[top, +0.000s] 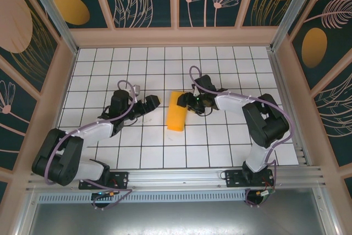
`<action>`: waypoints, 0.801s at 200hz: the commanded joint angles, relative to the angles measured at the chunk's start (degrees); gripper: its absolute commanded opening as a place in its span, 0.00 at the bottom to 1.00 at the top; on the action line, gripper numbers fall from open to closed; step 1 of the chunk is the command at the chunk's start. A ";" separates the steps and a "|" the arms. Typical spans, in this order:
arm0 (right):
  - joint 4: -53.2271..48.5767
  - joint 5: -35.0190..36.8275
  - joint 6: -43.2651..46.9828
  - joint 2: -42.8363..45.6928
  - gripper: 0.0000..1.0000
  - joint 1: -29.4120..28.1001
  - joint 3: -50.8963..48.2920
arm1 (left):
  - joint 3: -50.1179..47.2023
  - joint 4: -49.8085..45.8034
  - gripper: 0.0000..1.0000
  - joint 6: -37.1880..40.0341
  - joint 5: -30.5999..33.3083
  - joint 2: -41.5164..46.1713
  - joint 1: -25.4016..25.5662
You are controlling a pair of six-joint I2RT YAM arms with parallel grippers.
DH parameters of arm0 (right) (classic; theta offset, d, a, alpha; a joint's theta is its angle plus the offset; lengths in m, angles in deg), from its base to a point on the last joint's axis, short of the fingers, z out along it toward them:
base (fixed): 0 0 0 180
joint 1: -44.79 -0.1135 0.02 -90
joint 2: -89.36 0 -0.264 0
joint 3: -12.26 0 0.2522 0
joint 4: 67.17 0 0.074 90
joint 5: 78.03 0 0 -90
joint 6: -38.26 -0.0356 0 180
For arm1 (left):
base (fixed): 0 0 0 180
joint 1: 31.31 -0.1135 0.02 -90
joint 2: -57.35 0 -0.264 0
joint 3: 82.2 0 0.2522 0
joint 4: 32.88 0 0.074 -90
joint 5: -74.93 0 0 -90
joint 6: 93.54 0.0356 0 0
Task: Fold a paper plane with a square sheet of paper (pick it up from the middle)
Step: Fold the square sheet of paper in half at the center of the table.
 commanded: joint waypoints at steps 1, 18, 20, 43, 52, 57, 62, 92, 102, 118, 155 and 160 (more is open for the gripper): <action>-7.20 6.82 0.80 0.32 0.68 -0.78 0.78 | 2.45 2.75 0.98 -0.36 -2.12 -2.22 1.27; -9.46 10.39 -0.60 -1.40 0.67 -1.59 2.17 | 3.47 2.82 0.97 -0.29 -2.64 -3.85 2.15; -9.52 10.70 -0.73 -1.52 0.67 -1.67 2.32 | 3.50 2.82 0.97 -0.28 -2.67 -3.93 2.17; -9.52 11.84 -2.28 -3.54 0.67 -2.60 3.60 | 4.00 2.91 0.96 -0.19 -2.34 -4.52 2.70; -9.06 11.87 -2.81 -4.02 0.67 -3.06 3.96 | 4.03 2.84 0.96 -0.13 -2.33 -4.57 2.72; -8.87 11.80 -3.04 -4.21 0.67 -3.24 4.15 | 3.93 2.69 0.96 -0.01 -2.24 -4.49 2.72; -8.89 11.92 -3.60 -4.46 0.67 -3.45 4.43 | 3.89 2.54 0.96 0.12 -2.07 -4.43 2.70; -5.62 10.22 -6.32 -4.00 0.64 -4.55 4.44 | 3.92 2.07 0.96 0.47 -1.71 -4.43 2.70; -4.97 10.16 -6.75 -3.37 0.63 -4.80 4.53 | 3.84 1.95 0.96 0.52 -1.61 -4.43 2.71; -3.52 9.51 -6.49 -2.19 0.63 -4.88 4.15 | 3.57 1.78 0.96 0.56 -1.71 -4.41 2.79; -2.97 9.70 -7.06 -1.56 0.59 -4.86 3.99 | 3.72 1.46 0.97 0.85 -1.46 -4.19 2.79; -3.12 10.32 -7.58 -1.19 0.59 -4.98 3.90 | 3.65 1.45 0.97 0.85 -1.50 -4.23 2.74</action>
